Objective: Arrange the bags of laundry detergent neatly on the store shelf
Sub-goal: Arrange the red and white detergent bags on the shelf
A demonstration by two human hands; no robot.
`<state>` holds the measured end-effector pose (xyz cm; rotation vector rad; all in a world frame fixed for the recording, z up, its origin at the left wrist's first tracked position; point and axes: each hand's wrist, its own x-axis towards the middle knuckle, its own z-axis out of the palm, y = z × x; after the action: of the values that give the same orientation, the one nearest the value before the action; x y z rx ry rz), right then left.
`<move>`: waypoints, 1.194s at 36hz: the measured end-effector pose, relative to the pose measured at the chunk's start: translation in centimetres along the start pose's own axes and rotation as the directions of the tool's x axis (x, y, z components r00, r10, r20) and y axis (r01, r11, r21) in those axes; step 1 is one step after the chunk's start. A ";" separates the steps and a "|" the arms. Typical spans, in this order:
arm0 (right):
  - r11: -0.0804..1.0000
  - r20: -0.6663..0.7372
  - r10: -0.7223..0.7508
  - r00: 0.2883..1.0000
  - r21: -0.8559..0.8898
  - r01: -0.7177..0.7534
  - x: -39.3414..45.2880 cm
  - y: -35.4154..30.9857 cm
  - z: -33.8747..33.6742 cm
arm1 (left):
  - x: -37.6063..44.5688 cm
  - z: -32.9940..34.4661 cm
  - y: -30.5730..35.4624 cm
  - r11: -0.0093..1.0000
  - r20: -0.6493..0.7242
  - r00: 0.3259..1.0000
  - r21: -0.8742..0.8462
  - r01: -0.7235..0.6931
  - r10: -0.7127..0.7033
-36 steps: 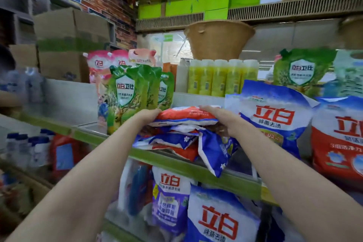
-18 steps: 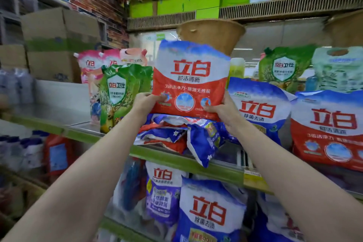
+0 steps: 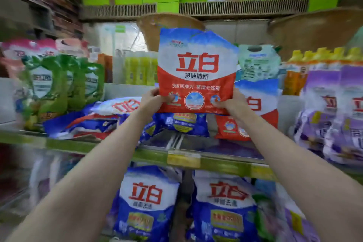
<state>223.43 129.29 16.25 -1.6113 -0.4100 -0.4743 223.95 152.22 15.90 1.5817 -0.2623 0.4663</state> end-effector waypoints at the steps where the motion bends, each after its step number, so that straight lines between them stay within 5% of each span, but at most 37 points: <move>1: 0.999 -0.016 0.004 1.000 -0.038 -0.005 -0.2 0.0 -1.3 | -0.1 1.2 -0.2 1.000 0.007 1.000 0.014 -0.009 0.009; 16: 0.968 -0.194 0.150 0.969 -0.172 -0.184 -2.5 4.2 -14.7 | -1.0 15.9 -4.4 0.968 0.175 0.978 0.242 0.072 -0.116; 28: 0.888 -0.153 0.286 0.946 -0.329 -0.321 -1.7 8.6 -17.6 | -0.5 20.1 -6.5 0.892 0.066 0.958 0.388 0.233 -0.279; 43: 0.706 -0.161 0.371 0.915 -0.591 -0.390 -1.1 9.0 -17.4 | -0.6 21.1 -7.5 0.793 -0.013 0.966 0.569 0.219 -0.257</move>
<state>226.14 111.20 9.30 -2.2565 0.1425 -0.3214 229.53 131.73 8.63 2.1876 0.0434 0.3044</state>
